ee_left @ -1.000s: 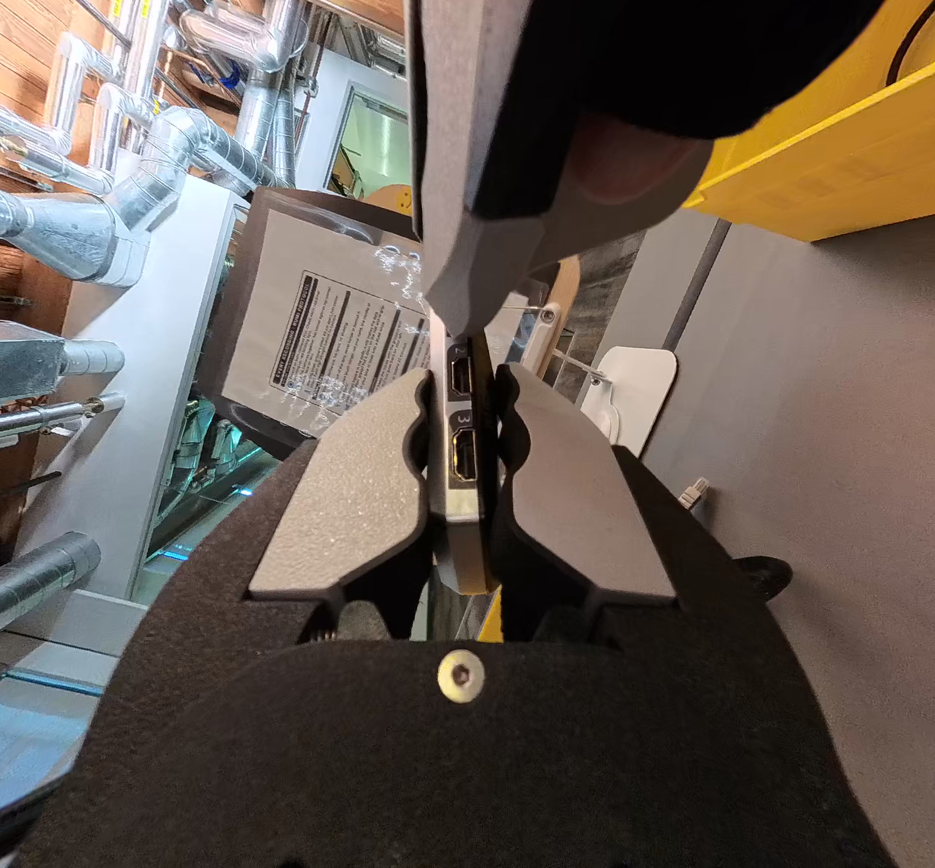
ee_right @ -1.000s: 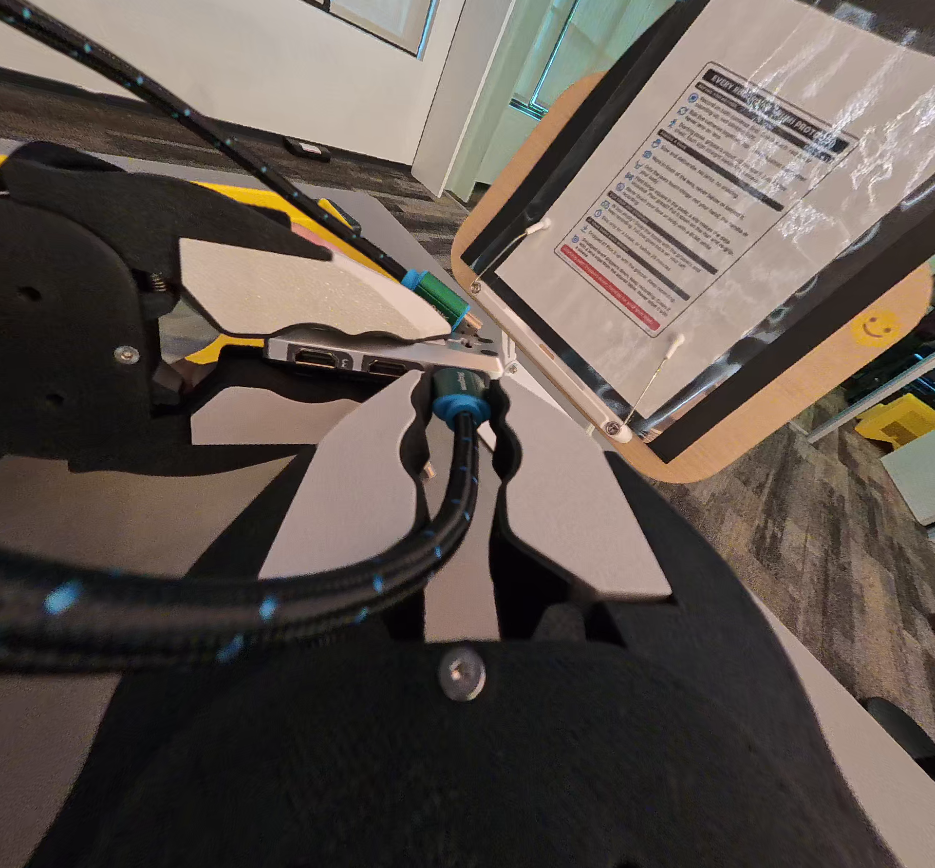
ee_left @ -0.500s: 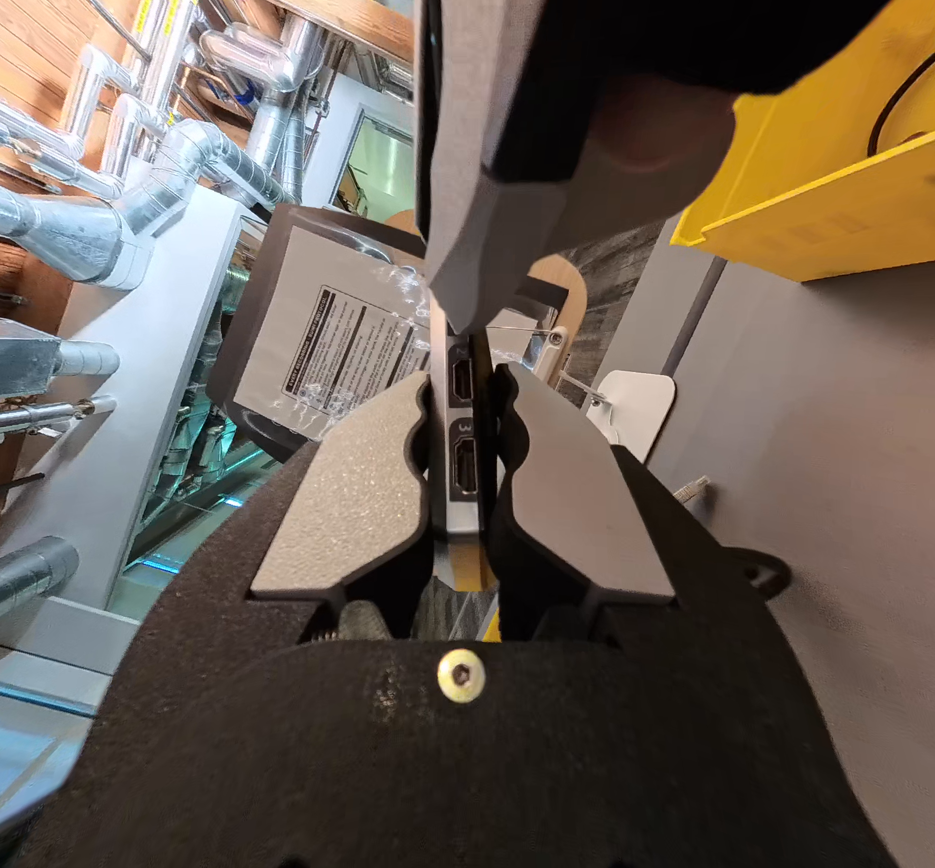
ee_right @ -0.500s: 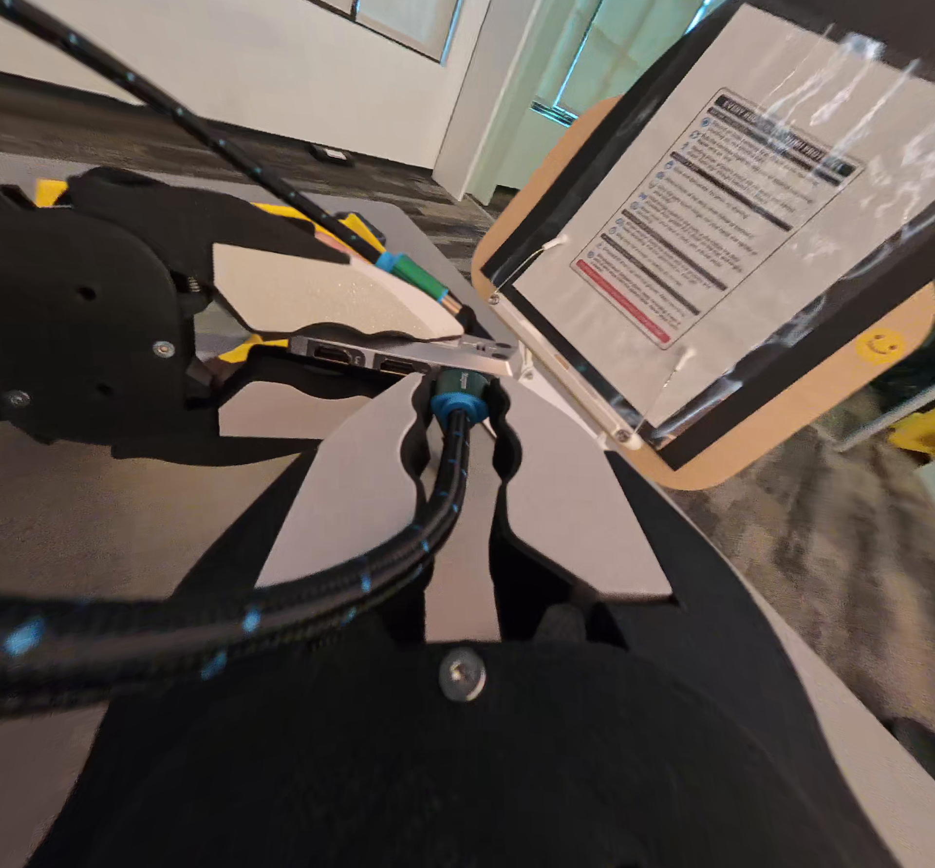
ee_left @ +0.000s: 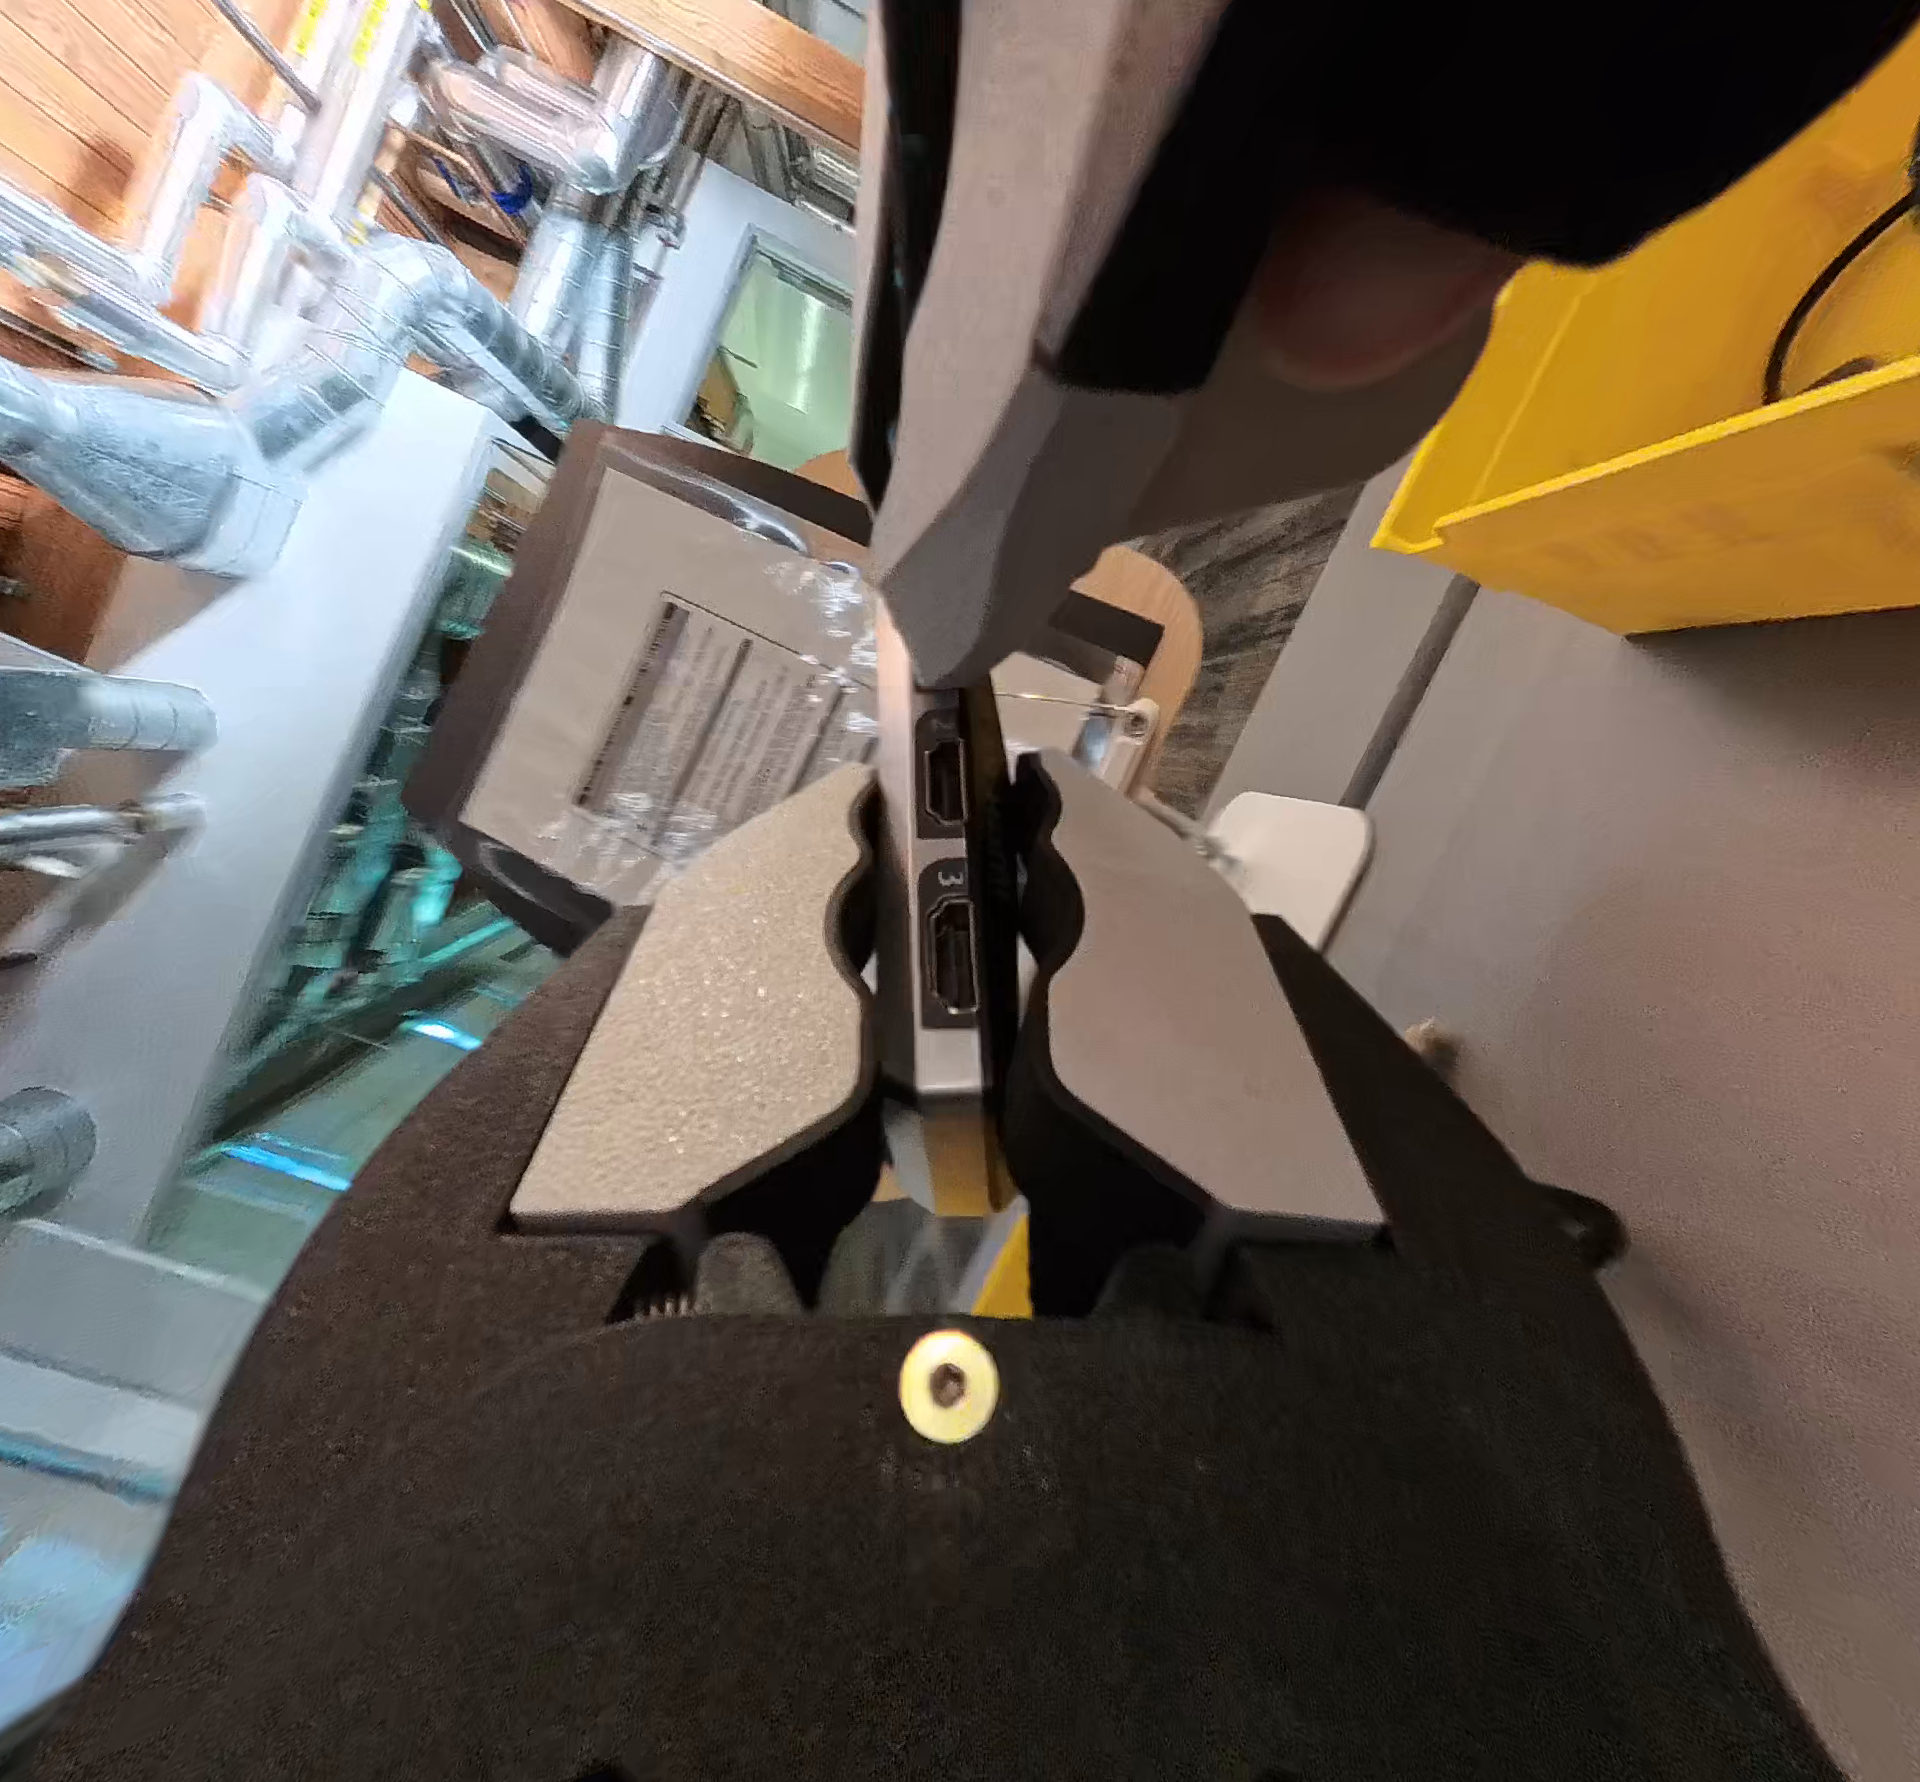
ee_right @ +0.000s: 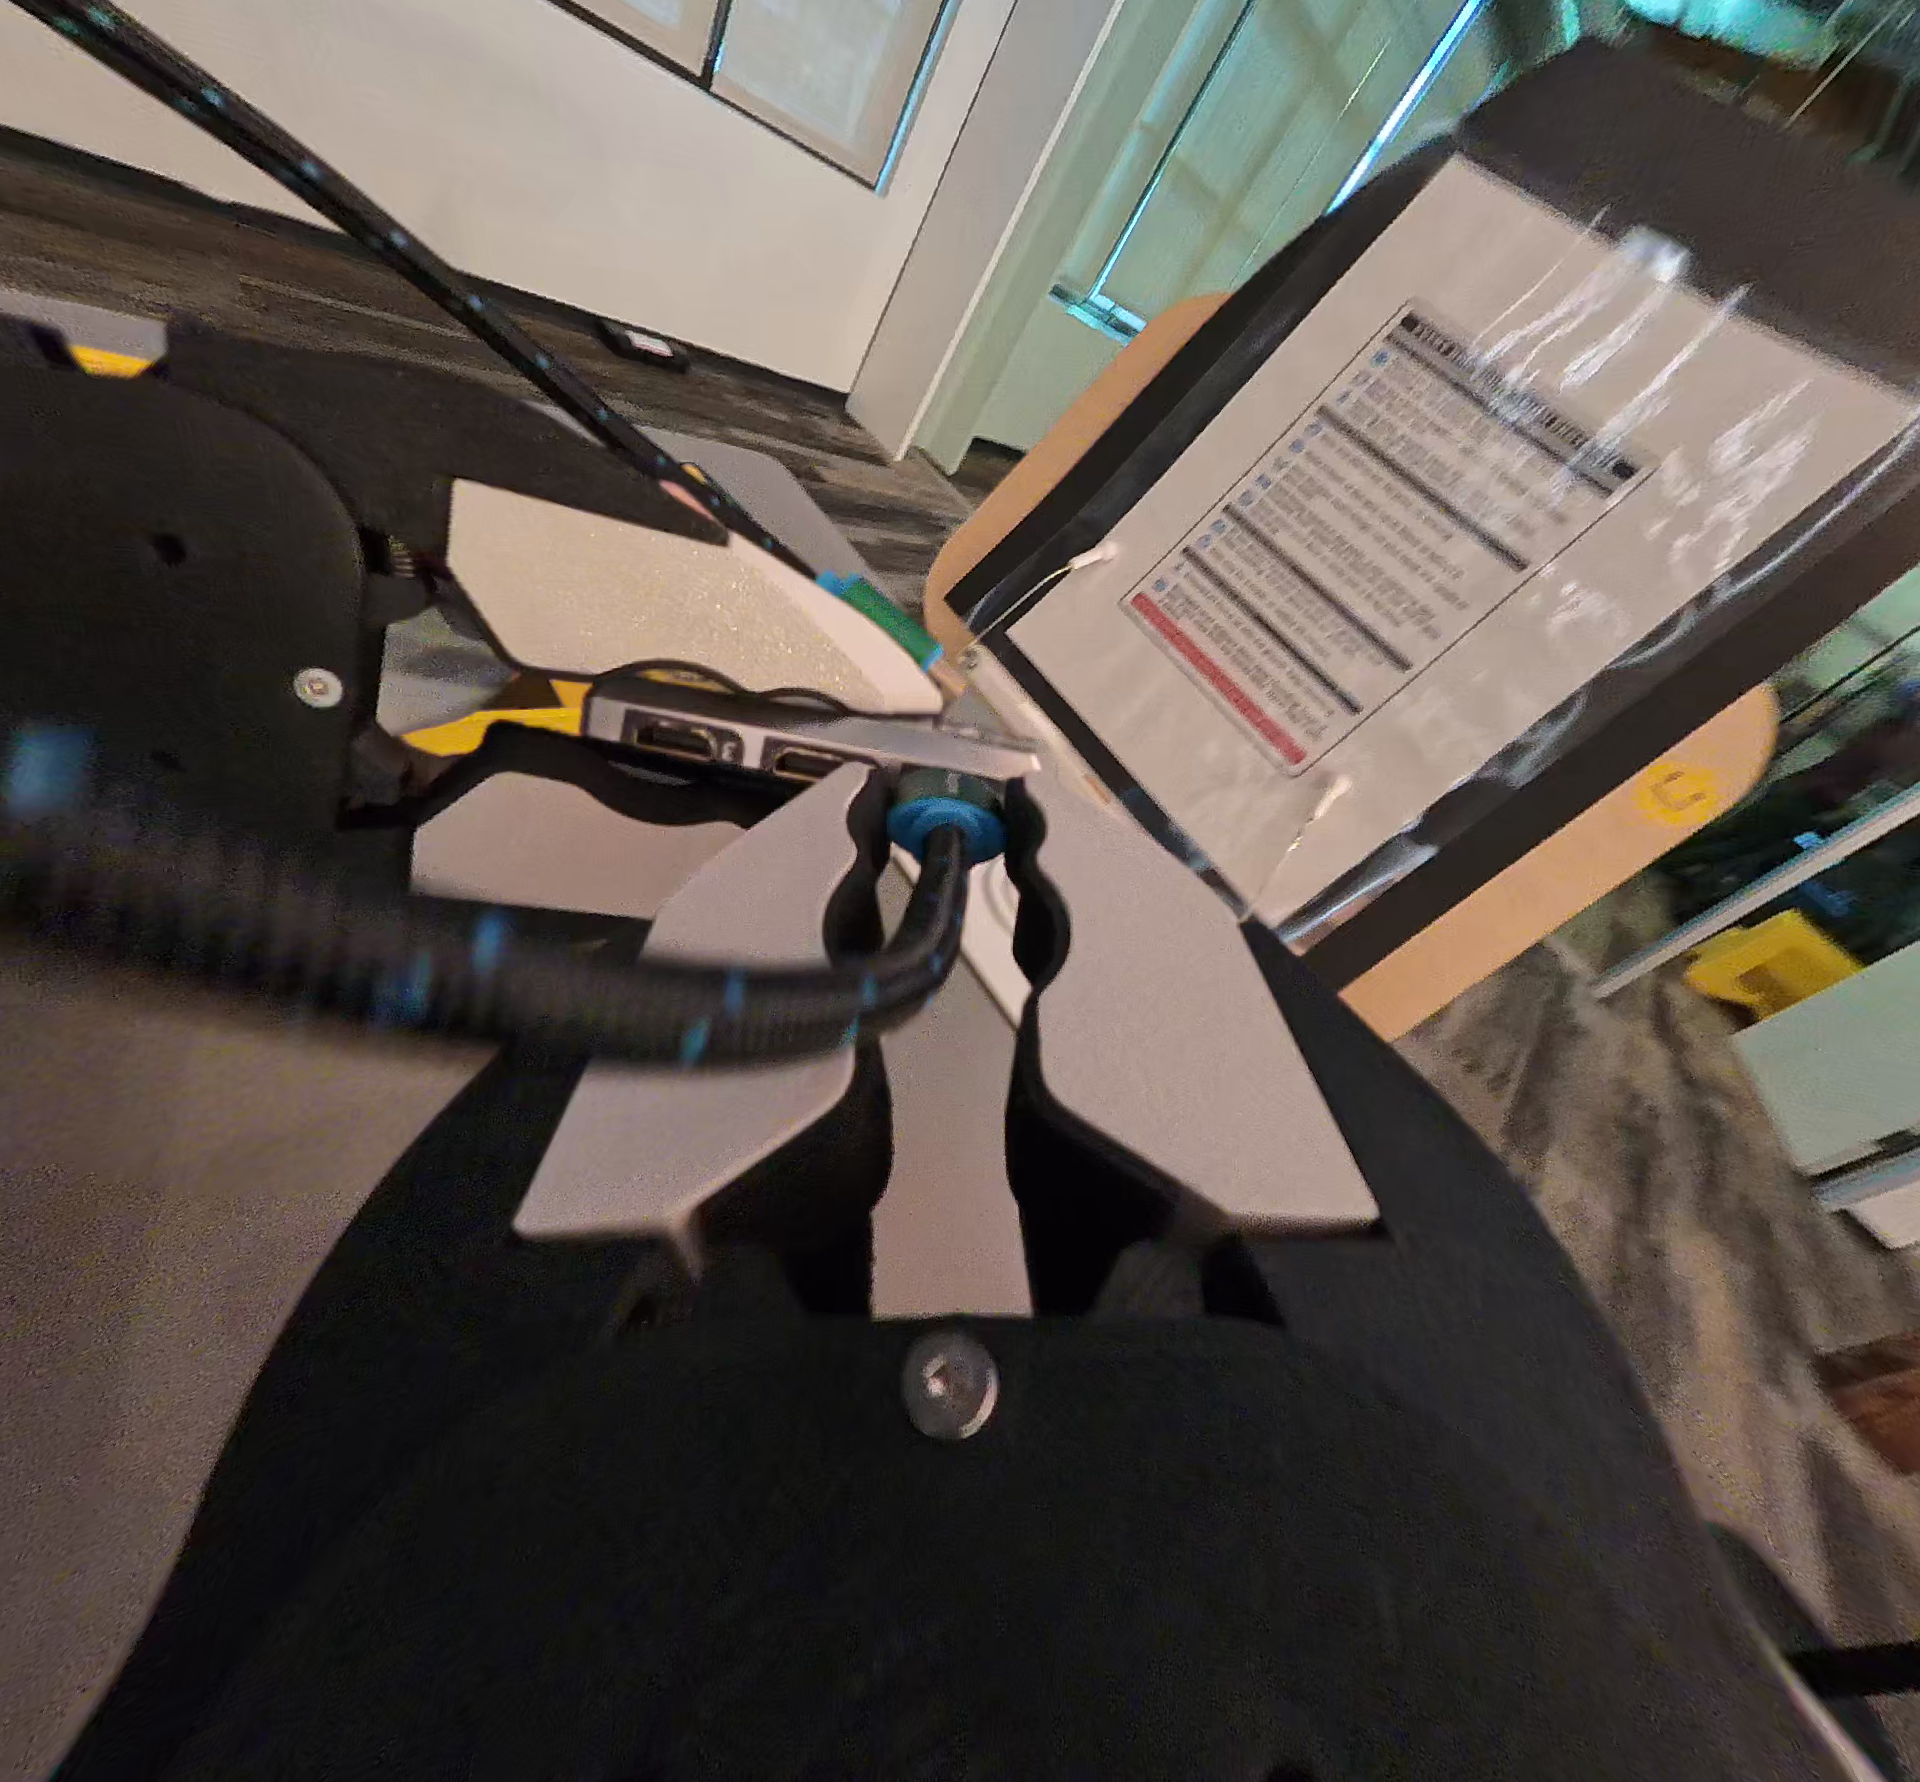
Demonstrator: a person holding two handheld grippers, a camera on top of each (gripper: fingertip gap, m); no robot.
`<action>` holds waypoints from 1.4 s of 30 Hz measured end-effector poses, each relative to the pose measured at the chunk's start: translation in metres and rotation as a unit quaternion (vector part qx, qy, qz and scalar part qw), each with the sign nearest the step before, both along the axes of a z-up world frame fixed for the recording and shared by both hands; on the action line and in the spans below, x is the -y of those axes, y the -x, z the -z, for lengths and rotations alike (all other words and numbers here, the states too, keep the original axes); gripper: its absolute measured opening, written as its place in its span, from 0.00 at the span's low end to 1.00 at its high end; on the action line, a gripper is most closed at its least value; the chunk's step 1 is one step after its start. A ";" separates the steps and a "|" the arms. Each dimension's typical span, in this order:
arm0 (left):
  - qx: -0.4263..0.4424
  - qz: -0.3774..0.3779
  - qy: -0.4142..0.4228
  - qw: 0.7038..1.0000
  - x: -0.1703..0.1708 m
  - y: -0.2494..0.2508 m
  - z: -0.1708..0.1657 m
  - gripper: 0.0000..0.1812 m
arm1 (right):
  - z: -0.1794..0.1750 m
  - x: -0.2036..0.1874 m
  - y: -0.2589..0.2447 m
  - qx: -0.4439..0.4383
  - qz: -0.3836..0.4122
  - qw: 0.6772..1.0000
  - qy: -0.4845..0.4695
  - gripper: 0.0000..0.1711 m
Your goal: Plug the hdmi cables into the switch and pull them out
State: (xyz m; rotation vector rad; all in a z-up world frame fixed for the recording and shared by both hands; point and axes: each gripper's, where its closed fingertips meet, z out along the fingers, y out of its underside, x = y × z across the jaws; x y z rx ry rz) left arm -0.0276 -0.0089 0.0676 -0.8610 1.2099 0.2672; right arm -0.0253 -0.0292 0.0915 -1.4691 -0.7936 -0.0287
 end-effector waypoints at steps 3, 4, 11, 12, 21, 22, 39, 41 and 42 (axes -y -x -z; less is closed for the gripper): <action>0.008 0.004 0.090 0.996 -0.001 0.000 0.008 0.15 | -0.008 -0.003 -0.011 0.027 0.026 0.998 -0.059 0.13; 0.010 0.003 0.114 0.993 -0.002 0.002 0.008 0.17 | -0.011 -0.004 -0.015 0.035 0.031 0.996 -0.078 0.13; 0.015 0.079 0.334 0.939 0.014 0.009 0.034 0.25 | -0.007 -0.014 -0.035 0.063 0.061 0.992 -0.091 0.13; 0.020 0.100 0.370 0.923 0.018 0.008 0.038 0.27 | -0.004 -0.015 -0.035 0.065 0.062 0.992 -0.086 0.13; 0.111 0.202 0.607 0.760 0.020 -0.009 0.064 0.37 | 0.010 -0.022 -0.034 0.100 0.068 0.989 -0.079 0.13; 0.139 0.213 0.606 0.754 0.016 -0.011 0.060 0.37 | 0.011 -0.023 -0.035 0.099 0.068 0.990 -0.078 0.13; 0.374 0.225 0.624 0.648 -0.004 -0.019 0.048 0.36 | 0.015 -0.025 -0.025 0.000 0.040 0.996 -0.085 0.13; 0.412 0.251 0.630 0.609 -0.004 -0.017 0.043 0.36 | 0.016 -0.024 -0.021 -0.008 0.041 0.995 -0.092 0.13; 0.429 0.261 0.633 0.590 -0.006 -0.015 0.041 0.36 | 0.015 -0.024 -0.020 -0.013 0.042 0.994 -0.098 0.13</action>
